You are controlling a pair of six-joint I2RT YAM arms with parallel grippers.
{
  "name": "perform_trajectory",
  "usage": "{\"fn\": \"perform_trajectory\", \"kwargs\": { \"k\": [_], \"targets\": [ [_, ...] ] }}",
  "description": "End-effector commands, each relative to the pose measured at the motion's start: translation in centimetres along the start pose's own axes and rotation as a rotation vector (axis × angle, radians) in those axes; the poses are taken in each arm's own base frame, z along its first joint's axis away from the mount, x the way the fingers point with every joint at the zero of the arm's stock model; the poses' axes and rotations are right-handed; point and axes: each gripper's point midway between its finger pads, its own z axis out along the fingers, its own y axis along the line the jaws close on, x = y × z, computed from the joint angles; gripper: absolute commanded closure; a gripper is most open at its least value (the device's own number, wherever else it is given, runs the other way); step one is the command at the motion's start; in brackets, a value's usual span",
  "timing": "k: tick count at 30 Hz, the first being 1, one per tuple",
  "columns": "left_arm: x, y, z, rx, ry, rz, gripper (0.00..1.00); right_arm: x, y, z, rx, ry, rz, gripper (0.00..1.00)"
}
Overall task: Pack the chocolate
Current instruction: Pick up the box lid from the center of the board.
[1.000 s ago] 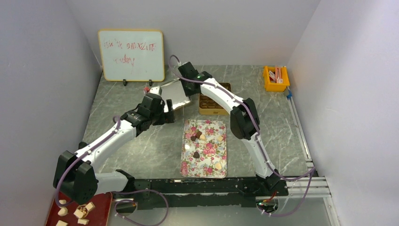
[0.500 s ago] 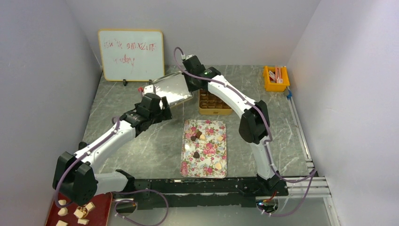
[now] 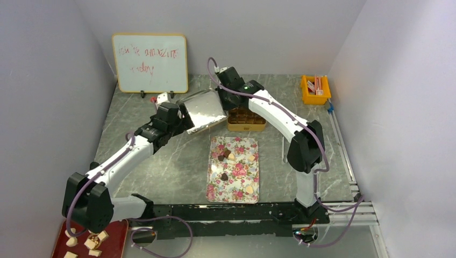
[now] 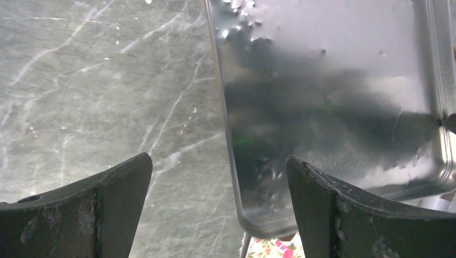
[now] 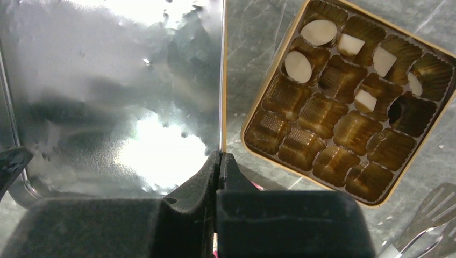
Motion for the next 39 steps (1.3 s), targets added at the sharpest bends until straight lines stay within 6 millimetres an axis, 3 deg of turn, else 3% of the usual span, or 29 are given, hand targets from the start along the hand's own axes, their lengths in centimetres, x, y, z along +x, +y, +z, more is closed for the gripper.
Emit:
{"fn": "perform_trajectory", "kwargs": {
  "k": [1,10,20,23,27,39],
  "targets": [
    [-0.5,-2.1,0.7,0.078,0.002,-0.078,0.00,-1.8,1.2,-3.0,-0.072,-0.081,0.035,1.00],
    [1.3,-3.2,2.0,0.132,0.055,-0.156,0.00,-1.1,2.0,-4.6,-0.124,-0.077,0.058,1.00],
    [1.2,-3.2,1.4,0.142,0.044,-0.258,0.00,-0.1,2.2,-5.4,-0.143,-0.069,0.071,1.00],
    [1.4,-3.2,1.1,0.160,0.049,-0.308,0.31,0.4,2.2,-5.3,-0.145,-0.060,0.074,1.00],
    [1.6,-3.3,0.4,0.186,0.052,-0.376,0.56,0.9,2.1,-5.1,-0.145,-0.053,0.075,1.00],
    [1.0,-3.8,-0.5,0.192,0.064,-0.441,0.65,2.2,2.0,-4.2,-0.142,-0.023,0.074,1.00]
  ]
}}
